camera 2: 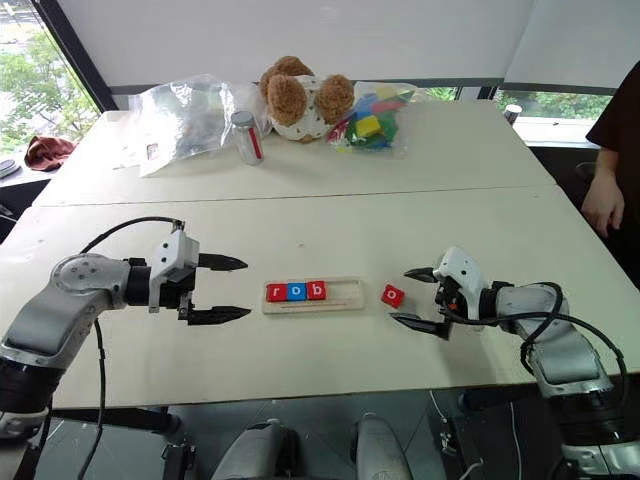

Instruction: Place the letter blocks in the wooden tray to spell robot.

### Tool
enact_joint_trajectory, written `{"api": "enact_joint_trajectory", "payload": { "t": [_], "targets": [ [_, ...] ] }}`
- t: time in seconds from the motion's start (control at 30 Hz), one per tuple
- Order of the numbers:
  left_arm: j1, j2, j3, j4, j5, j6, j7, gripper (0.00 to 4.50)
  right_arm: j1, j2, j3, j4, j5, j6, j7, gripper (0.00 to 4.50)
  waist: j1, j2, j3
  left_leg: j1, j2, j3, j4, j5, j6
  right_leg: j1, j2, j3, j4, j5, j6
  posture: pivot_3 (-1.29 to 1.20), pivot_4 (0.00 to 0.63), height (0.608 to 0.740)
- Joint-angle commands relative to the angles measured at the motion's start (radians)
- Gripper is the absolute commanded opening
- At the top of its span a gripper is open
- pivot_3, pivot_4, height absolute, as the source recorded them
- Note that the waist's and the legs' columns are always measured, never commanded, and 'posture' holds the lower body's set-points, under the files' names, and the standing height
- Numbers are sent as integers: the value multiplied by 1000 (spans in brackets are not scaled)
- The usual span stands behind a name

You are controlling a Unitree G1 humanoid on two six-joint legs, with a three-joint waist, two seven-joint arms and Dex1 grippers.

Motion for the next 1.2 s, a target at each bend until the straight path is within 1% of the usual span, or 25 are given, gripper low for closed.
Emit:
{"api": "enact_joint_trajectory", "payload": {
  "t": [0.03,0.23,0.27,0.33,0.47,0.5,0.7,0.87,1.0,1.2],
  "targets": [
    [2,12,39,-33,-11,5,20,4500,-20,20,11,42,-1,-57,-6,4437,1,0,0,0,0,0,0,0,0,0,0,0,0,0,0,0,150,740],
    [-3,3,31,-19,5,-7,37,4500,-23,51,25,106,-12,-98,-40,4437,-1,0,0,0,0,0,0,0,0,0,-1,0,-1,0,0,0,150,740],
    [-4,5,28,-16,10,-11,38,4500,-20,51,25,109,-13,-102,-43,4211,-1,0,0,-1,0,0,0,0,-1,0,-1,0,0,0,0,0,150,740],
    [-5,8,25,-11,16,-17,37,4500,-14,53,24,113,-13,-104,-51,3589,-1,0,0,0,0,0,0,0,-1,0,-1,0,0,0,0,0,150,740],
    [-17,1,21,0,21,-18,35,4500,-14,57,26,118,-12,-110,-60,1516,-1,0,0,0,0,0,0,0,-1,-1,-1,0,0,0,0,0,150,740],
    [-23,-2,19,8,24,-20,34,4500,-18,58,27,120,-11,-109,-62,1114,0,0,0,0,0,0,0,0,-1,-1,-1,0,0,0,0,0,150,740],
    [-49,-3,15,58,41,-45,20,4500,-91,59,38,67,21,-55,-33,1109,-3,0,0,0,0,0,0,0,-1,-1,-1,0,0,0,0,0,150,740],
    [-55,2,4,79,61,-67,2,4500,-273,76,129,41,39,17,66,1109,-6,1,0,0,0,0,0,0,-1,-2,-1,0,1,0,0,0,150,740],
    [-43,4,2,92,76,-86,-6,4500,-381,89,247,123,-17,-17,170,1109,0,1,0,-1,0,0,-1,0,-1,-2,-1,0,0,0,0,0,150,740],
    [-27,4,16,88,77,-86,8,4500,-477,143,335,295,-93,-138,225,1109,-2,1,0,-2,-2,0,0,0,-1,-2,-3,0,-1,0,0,0,150,740]
  ]
}}
